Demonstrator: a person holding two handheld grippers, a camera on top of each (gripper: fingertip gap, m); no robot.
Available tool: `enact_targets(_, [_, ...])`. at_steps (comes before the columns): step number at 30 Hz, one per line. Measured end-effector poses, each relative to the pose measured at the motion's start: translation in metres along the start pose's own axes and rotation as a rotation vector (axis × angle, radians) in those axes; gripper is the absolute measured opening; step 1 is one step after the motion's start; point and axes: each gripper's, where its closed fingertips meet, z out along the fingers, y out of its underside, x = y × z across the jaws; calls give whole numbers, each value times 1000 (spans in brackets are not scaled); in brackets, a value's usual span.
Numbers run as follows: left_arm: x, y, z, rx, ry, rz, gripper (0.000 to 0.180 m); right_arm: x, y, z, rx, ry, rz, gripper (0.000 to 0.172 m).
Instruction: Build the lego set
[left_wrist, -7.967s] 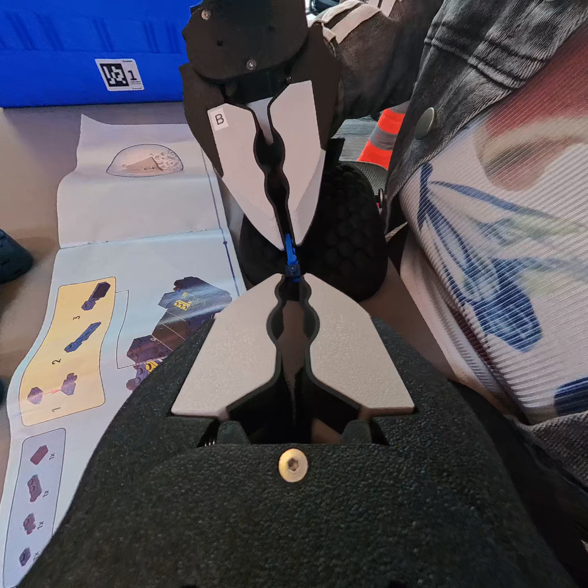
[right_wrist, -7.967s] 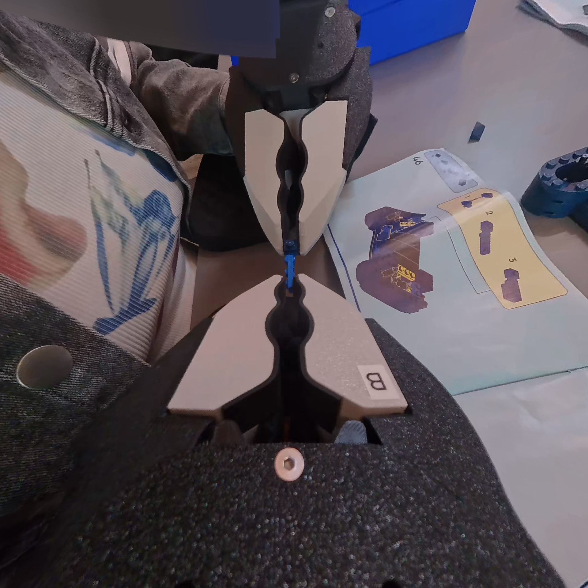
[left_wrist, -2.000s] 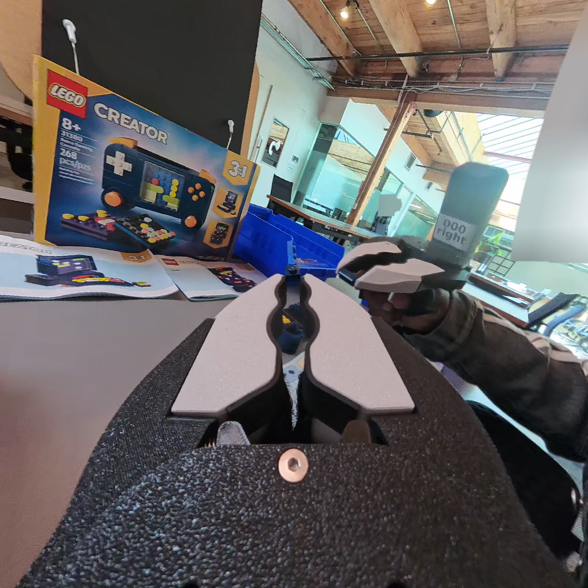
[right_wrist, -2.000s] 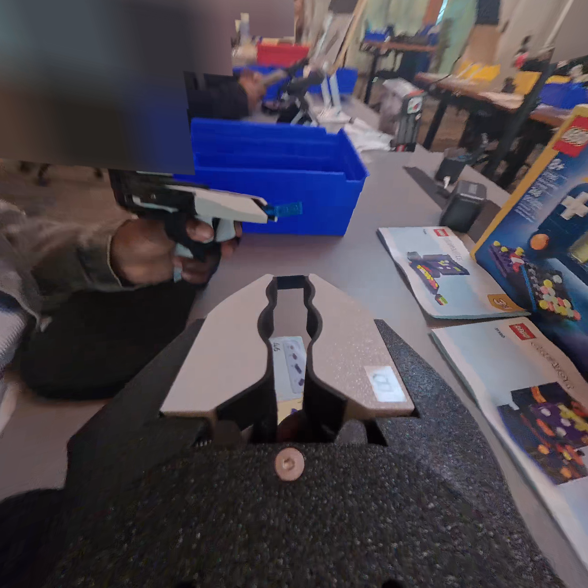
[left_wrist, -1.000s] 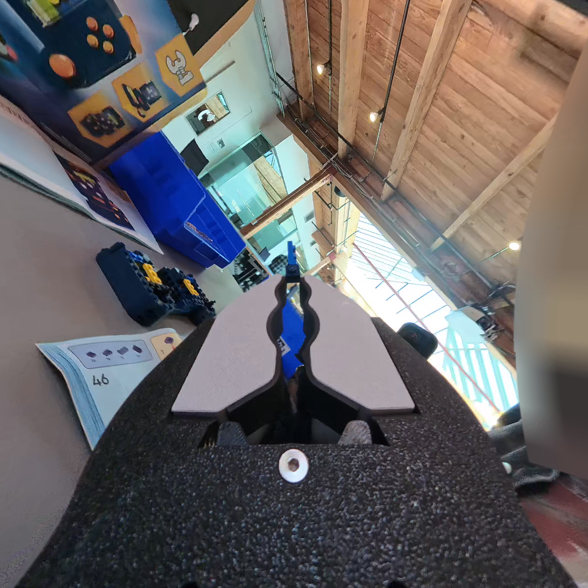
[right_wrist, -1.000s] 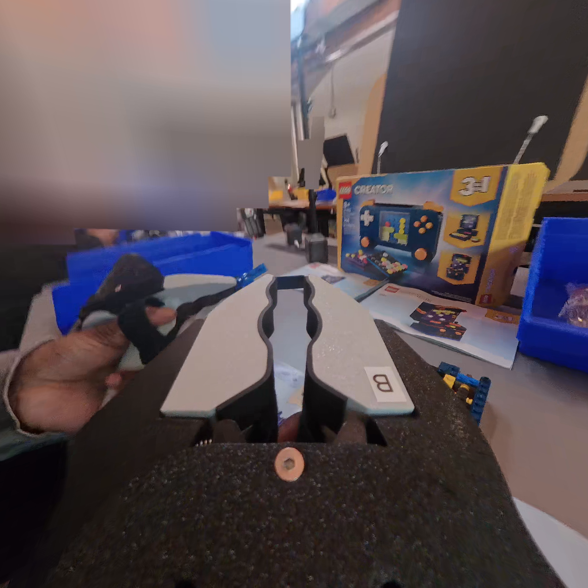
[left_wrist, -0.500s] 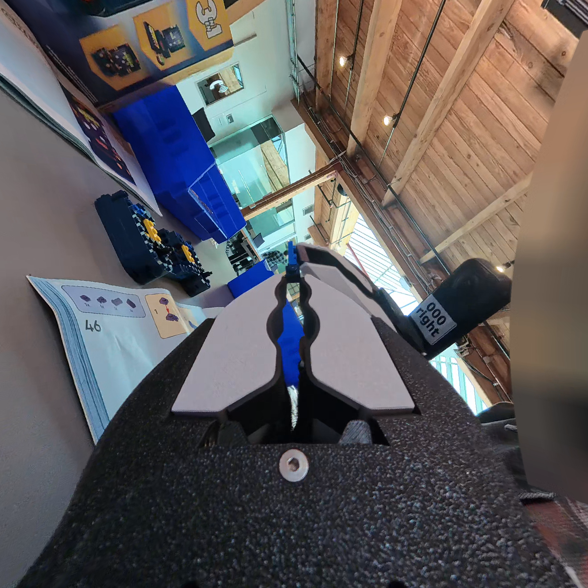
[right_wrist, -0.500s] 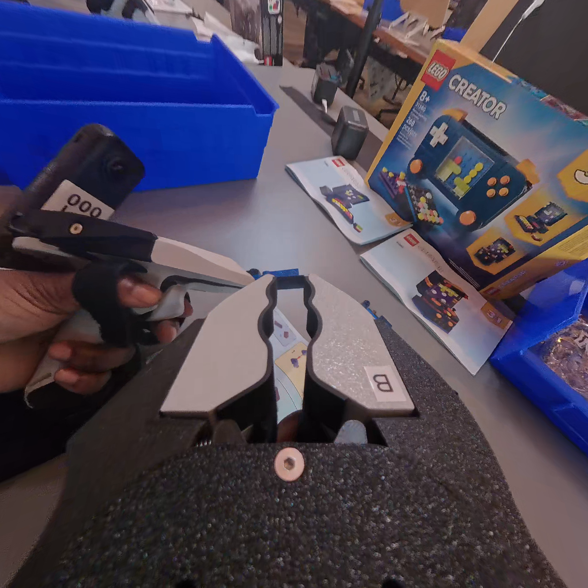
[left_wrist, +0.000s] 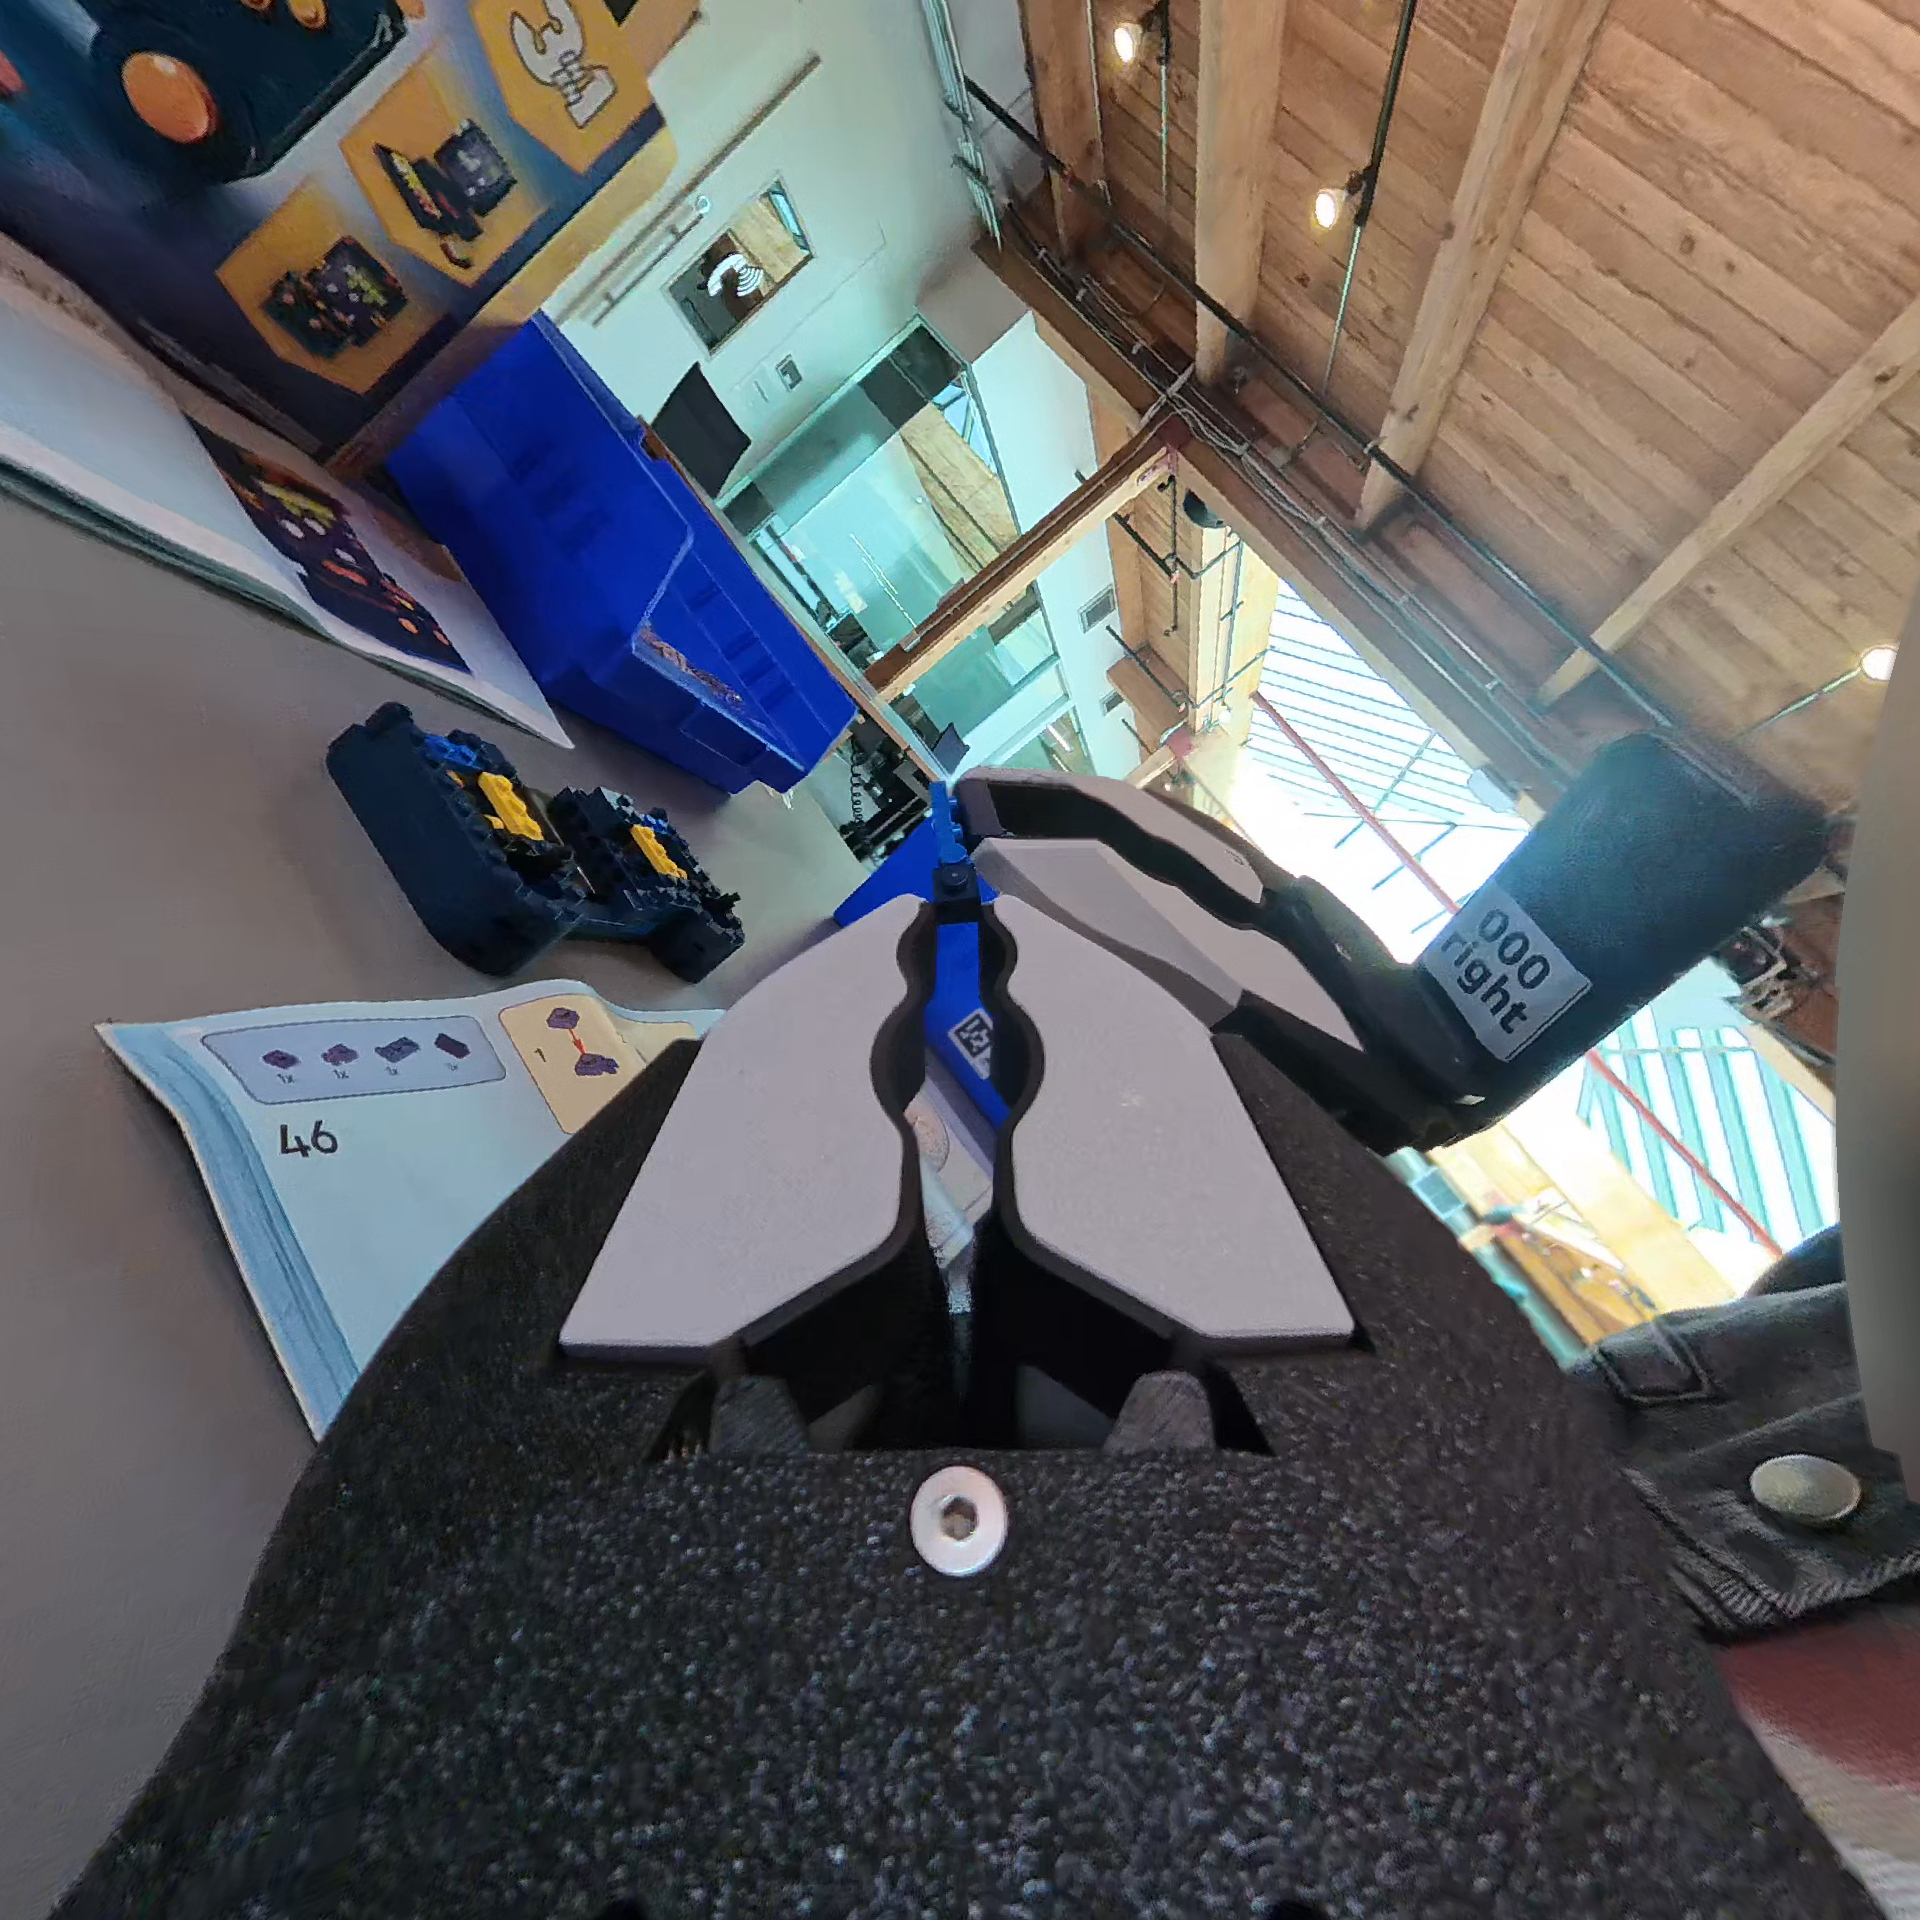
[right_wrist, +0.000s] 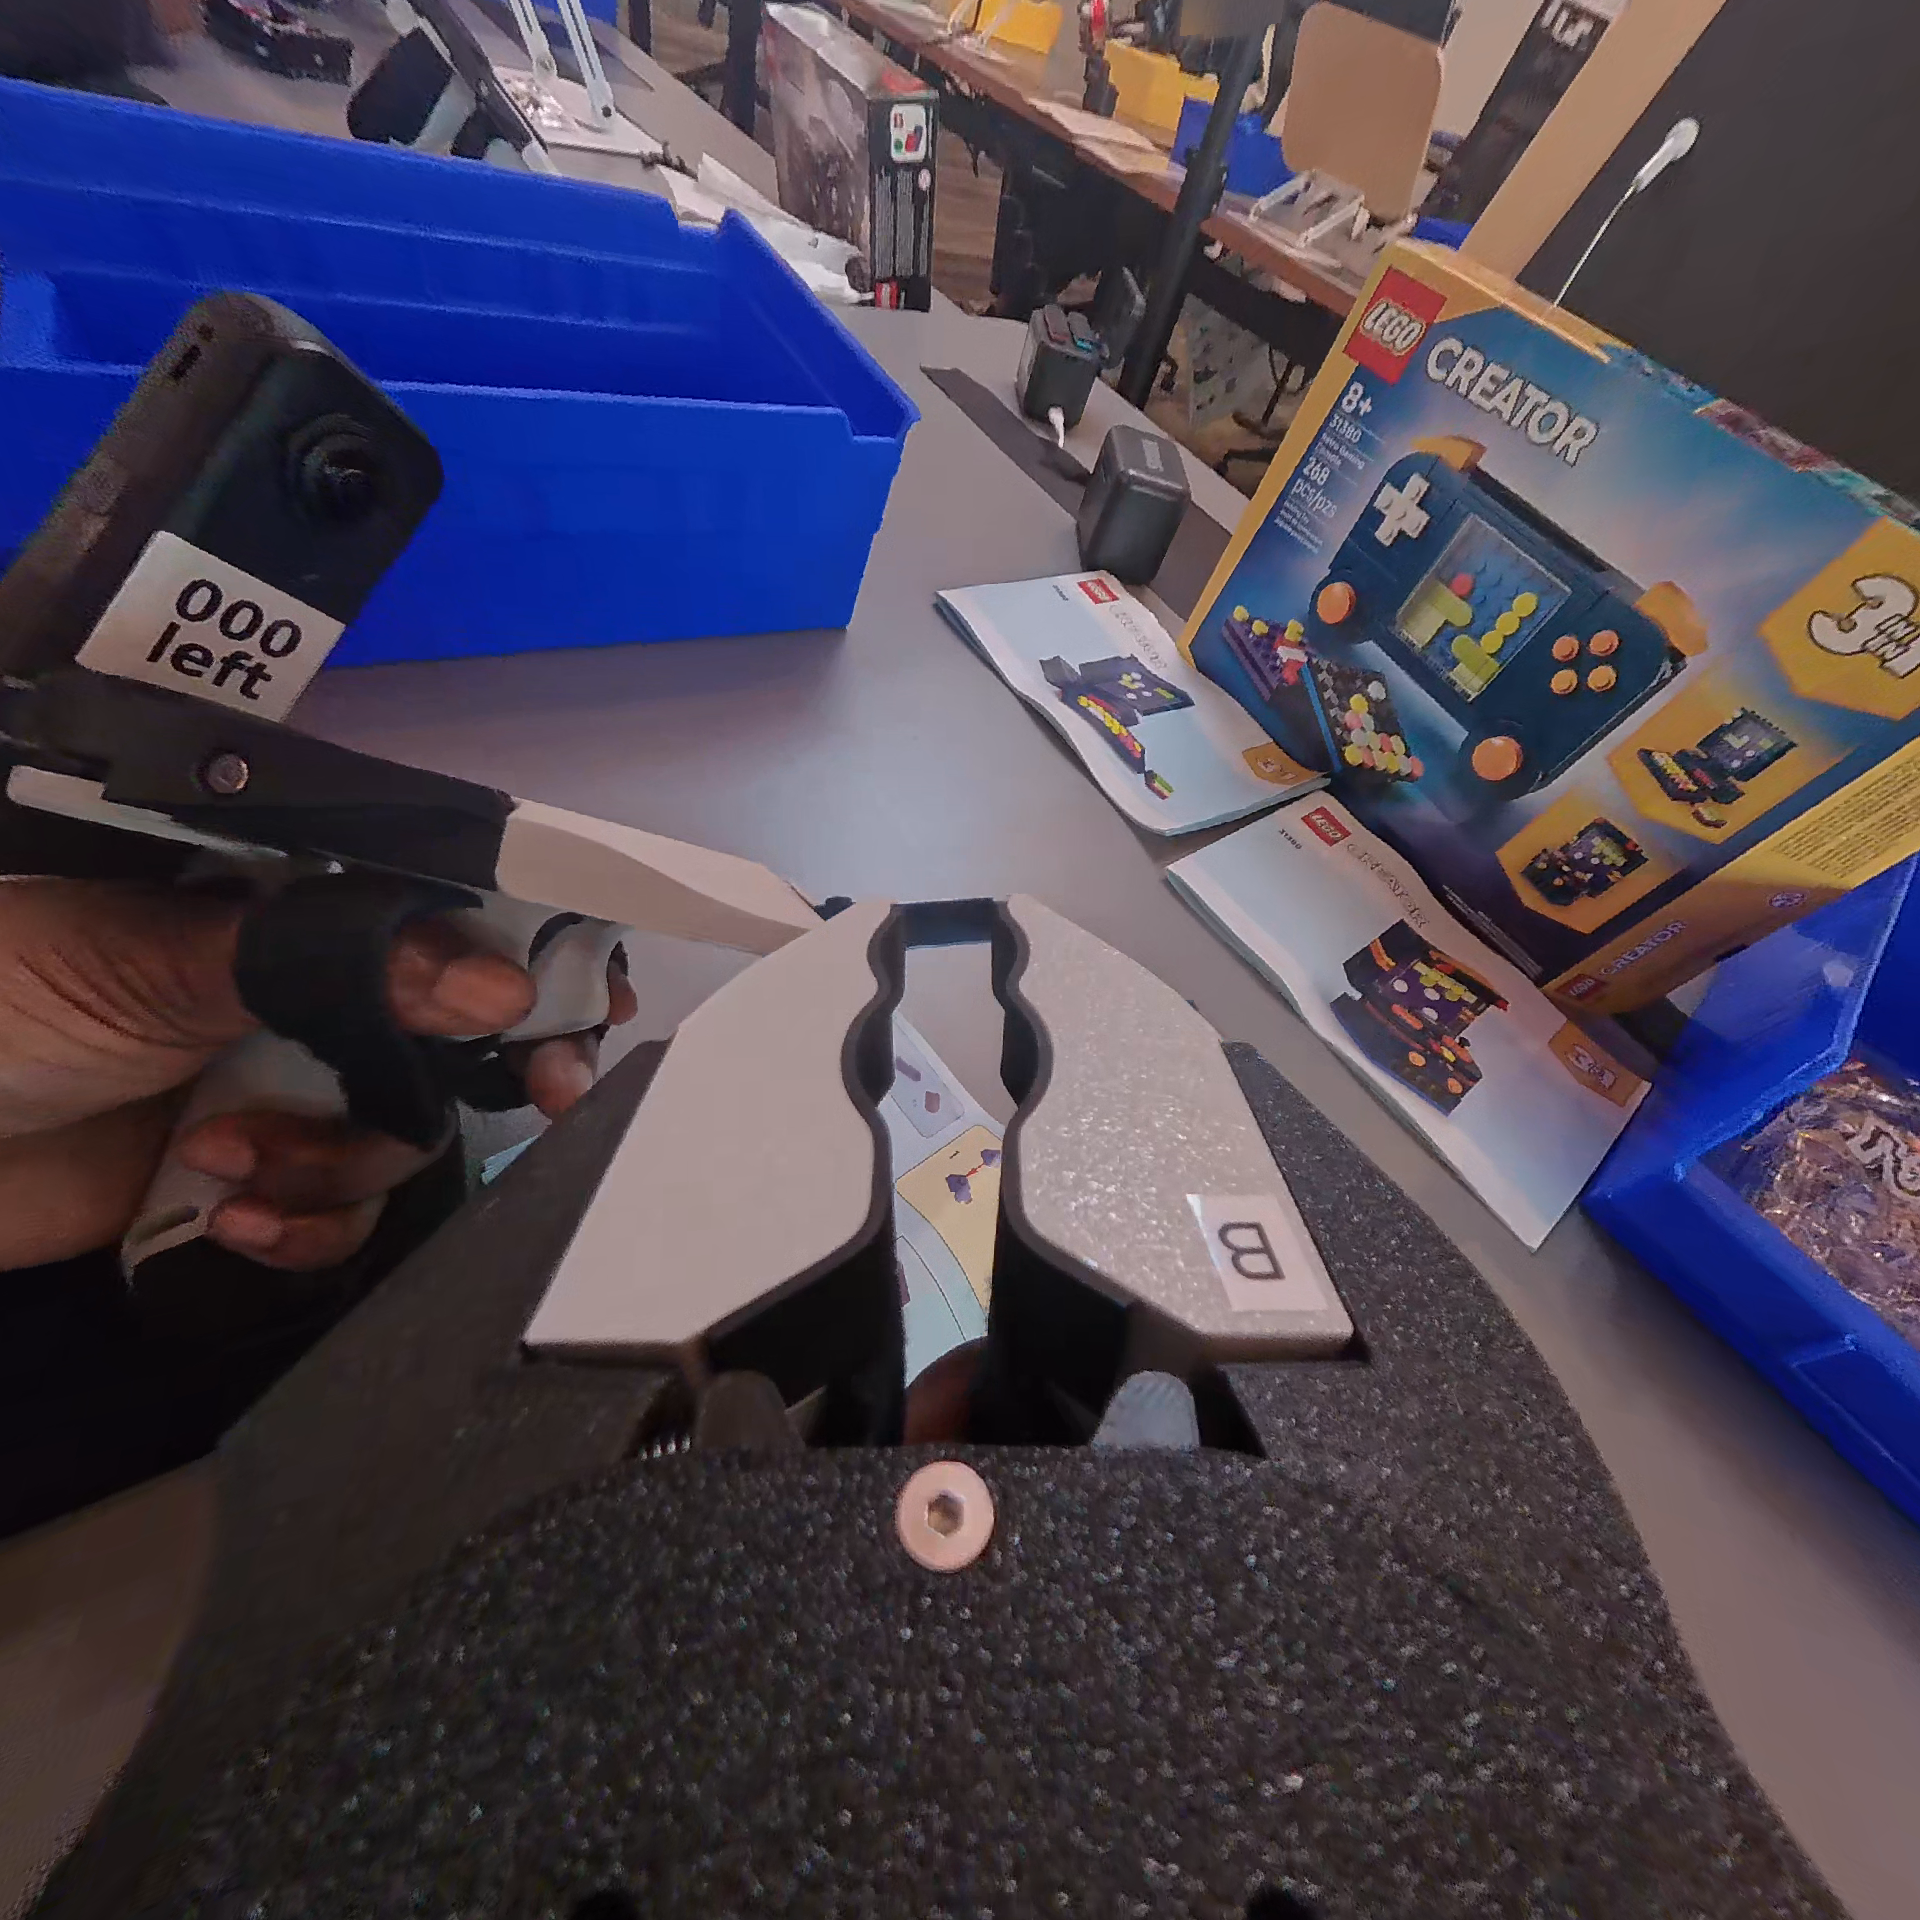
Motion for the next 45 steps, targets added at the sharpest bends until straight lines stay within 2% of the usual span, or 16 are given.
enact_targets(5, [12,0,0,-21,-4,183,7,-1,-9,-12,82,15,-26,16])
enact_targets(10, [18,1,2,-56,-10,269,7,0,-12,-18,120,45,-48,15])
enact_targets(45, [11,3,7,-94,-10,251,7,11,0,-22,120,54,-22,15])
